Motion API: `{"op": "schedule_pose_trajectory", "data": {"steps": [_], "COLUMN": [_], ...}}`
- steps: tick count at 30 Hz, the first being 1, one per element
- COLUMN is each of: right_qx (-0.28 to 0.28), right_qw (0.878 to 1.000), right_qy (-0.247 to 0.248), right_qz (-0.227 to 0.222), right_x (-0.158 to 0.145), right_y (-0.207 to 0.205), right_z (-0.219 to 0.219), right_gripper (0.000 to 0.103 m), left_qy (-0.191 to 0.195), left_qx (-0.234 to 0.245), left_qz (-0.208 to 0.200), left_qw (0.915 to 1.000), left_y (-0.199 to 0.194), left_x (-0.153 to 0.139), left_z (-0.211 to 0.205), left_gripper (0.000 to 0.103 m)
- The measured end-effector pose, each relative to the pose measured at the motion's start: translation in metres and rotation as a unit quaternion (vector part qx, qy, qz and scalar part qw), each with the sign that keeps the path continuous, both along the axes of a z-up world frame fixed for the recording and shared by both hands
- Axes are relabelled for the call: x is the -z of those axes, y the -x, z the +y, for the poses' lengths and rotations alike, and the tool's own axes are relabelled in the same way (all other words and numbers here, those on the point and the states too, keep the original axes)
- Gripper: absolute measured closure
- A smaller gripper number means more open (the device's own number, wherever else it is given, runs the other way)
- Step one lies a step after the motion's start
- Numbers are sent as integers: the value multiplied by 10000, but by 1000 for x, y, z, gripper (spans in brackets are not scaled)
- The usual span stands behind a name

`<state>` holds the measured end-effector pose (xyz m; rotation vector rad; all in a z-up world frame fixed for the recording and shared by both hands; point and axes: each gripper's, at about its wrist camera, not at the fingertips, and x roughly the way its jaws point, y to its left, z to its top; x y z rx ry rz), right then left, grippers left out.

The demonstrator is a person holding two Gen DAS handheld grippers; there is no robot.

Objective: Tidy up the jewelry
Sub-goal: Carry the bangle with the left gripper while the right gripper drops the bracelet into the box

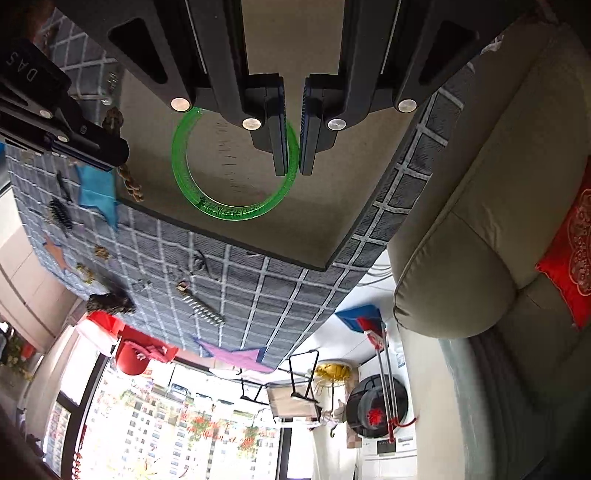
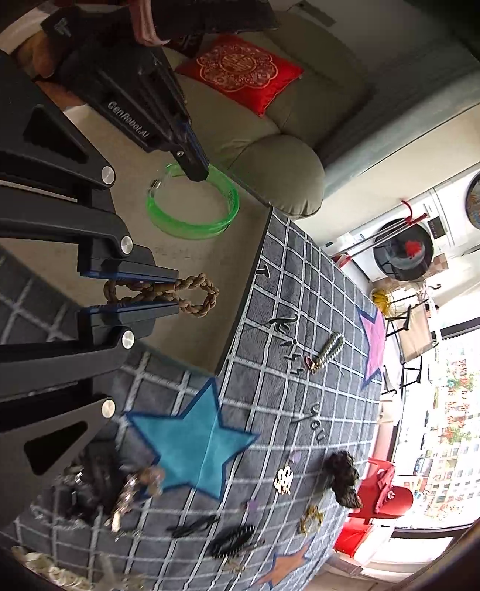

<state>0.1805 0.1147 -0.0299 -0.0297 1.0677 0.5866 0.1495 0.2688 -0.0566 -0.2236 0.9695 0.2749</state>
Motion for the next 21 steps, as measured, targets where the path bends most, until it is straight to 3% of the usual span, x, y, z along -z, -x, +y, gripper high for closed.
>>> {"op": "schedule_pose_trajectory", "data": {"steps": [10, 15, 17, 21], "right_qx": [-7, -68, -63, 14], "right_qw": [9989, 9984, 9983, 9992], "right_qy": [274, 366, 324, 58], "right_qz": [385, 427, 475, 406], "right_x": [41, 45, 45, 33], "right_y": [-32, -32, -33, -29], "right_z": [22, 25, 24, 15], "right_gripper": [92, 90, 86, 53], "left_qy": [-137, -289, -343, -454], "left_qx": [-46, -31, -73, -93], "left_qz": [412, 451, 448, 319], "left_qw": [9990, 9986, 9984, 9984], "left_y": [-16, -17, -16, -11], "left_x": [27, 27, 24, 13], "left_z": [6, 3, 1, -1], "left_gripper": [95, 95, 95, 95]}}
